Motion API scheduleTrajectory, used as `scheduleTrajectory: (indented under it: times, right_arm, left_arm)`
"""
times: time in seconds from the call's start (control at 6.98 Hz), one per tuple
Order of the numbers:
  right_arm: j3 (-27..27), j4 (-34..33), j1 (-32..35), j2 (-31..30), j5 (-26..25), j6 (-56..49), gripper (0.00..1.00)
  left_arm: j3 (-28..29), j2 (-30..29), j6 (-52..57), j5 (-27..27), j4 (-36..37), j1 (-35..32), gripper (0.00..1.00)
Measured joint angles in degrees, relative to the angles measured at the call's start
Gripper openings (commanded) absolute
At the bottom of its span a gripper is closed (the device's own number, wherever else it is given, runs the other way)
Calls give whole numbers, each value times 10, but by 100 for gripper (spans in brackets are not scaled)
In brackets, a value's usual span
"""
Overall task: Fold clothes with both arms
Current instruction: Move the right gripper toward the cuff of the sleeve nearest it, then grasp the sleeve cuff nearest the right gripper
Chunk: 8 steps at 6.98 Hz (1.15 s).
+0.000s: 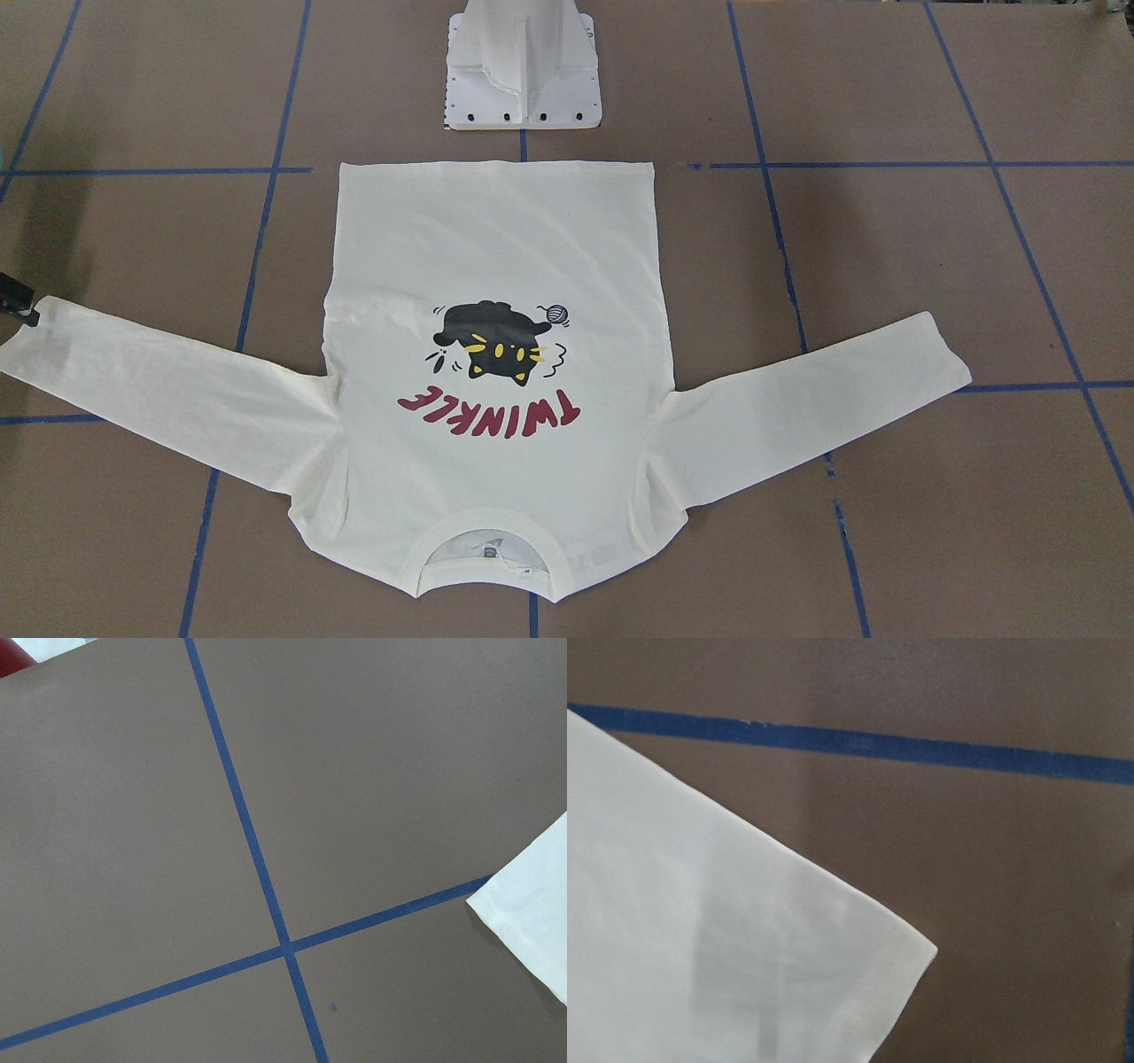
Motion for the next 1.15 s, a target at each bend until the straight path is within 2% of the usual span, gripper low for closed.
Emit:
scheduleTrajectory:
  times: [0.14,0.29,0.43,0.57,0.72,0.86,1.15]
  right_arm:
    - [-2,-1,-5,1,-1,0,100]
    - [-6,-2,-8,2,-1,0,83]
    - [-11,-2,-10,4,-1,0,53]
    - [-16,-2,-11,6,-2,0,29]
    - [-19,-4,-11,9,-1,0,10]
    - [-19,-5,-11,13,-1,0,0]
    - [-19,-5,-11,19,1,-1,0]
  left_arm:
    - [-1,0,0,0,0,0,100]
    - [-1,0,0,0,0,0,100]
    - [-2,0,0,0,0,0,100]
    - [-3,0,1,0,-1,0,100]
    - [-3,0,1,0,-1,0,100]
    - [-2,0,2,0,-1,0,100]
    - [0,0,2,0,0,0,100]
